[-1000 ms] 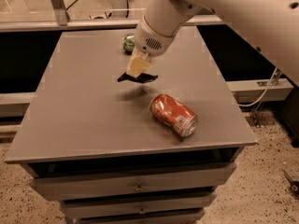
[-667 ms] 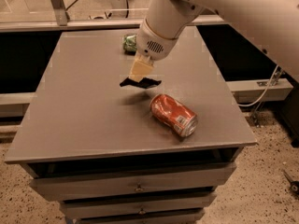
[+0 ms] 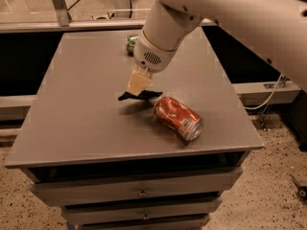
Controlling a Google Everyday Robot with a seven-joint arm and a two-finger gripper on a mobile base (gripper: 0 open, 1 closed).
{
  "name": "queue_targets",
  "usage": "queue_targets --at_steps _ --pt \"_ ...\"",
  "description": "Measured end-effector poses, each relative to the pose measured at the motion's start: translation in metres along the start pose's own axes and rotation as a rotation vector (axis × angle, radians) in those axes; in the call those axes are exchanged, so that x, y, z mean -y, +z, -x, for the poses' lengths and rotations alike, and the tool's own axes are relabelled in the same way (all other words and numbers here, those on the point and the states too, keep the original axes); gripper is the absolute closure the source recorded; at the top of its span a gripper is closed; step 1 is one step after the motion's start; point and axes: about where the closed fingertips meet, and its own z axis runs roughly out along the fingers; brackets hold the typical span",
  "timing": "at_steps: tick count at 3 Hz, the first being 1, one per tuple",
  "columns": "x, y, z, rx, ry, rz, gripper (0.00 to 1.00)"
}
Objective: Move rxbar chocolate near coke can
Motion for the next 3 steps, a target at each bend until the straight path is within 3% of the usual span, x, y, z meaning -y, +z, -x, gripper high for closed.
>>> queue_targets --at_steps 2,3 --pt "-0.0094 0.0063 -0.0027 -0.013 0.018 0.016 0.15" --pt "-0.0092 0.0060 -0.0052 -0.009 0.024 0.009 0.00"
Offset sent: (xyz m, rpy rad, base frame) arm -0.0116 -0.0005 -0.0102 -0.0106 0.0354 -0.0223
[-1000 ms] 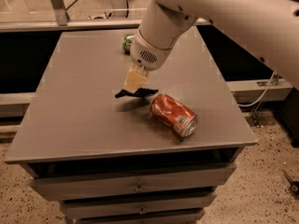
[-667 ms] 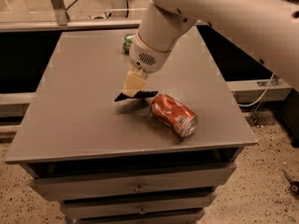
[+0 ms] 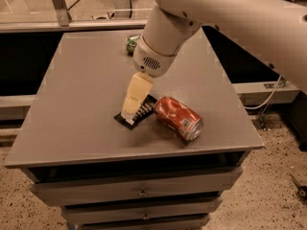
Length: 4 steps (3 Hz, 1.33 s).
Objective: Move rxbar chocolate near coke can
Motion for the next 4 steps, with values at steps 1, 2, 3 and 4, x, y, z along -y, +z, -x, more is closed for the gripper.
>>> queue_targets --at_steps 1,2,3,4 --pt "0.004 -0.003 -0.002 0.023 0.005 -0.020 0.00" --pt "0.024 -0.017 -0.018 0.110 0.027 -0.087 0.00" --pt "0.059 -0.064 -0.058 0.262 0.061 -0.249 0.00" --pt "0.086 -0.116 -0.094 0.382 0.070 -0.415 0.00"
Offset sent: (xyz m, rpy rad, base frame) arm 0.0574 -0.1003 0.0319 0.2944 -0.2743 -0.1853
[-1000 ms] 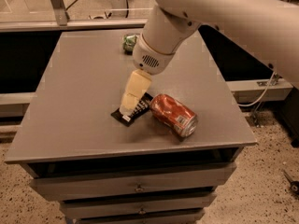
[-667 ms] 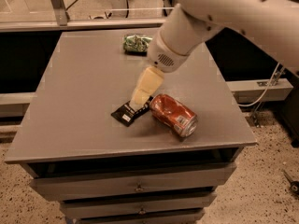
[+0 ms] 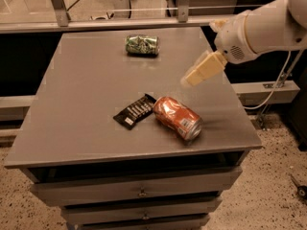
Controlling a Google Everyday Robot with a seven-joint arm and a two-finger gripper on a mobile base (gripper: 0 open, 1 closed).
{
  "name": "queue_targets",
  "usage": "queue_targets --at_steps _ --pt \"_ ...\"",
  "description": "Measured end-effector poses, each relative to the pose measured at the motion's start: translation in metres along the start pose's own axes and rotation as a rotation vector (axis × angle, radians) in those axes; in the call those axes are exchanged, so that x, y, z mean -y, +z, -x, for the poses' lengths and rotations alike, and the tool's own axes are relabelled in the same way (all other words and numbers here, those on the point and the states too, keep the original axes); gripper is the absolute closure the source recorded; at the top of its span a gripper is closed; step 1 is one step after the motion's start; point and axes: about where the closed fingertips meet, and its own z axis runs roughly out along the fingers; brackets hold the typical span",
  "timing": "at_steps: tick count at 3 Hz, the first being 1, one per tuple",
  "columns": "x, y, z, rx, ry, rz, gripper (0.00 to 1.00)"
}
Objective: Move rxbar chocolate near coke can
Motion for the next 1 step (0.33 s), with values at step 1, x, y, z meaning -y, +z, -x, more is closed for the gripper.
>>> queue_targets --at_steps 1 --pt "0.0075 -0.0129 -0.0059 0.011 -0.017 -0.034 0.00"
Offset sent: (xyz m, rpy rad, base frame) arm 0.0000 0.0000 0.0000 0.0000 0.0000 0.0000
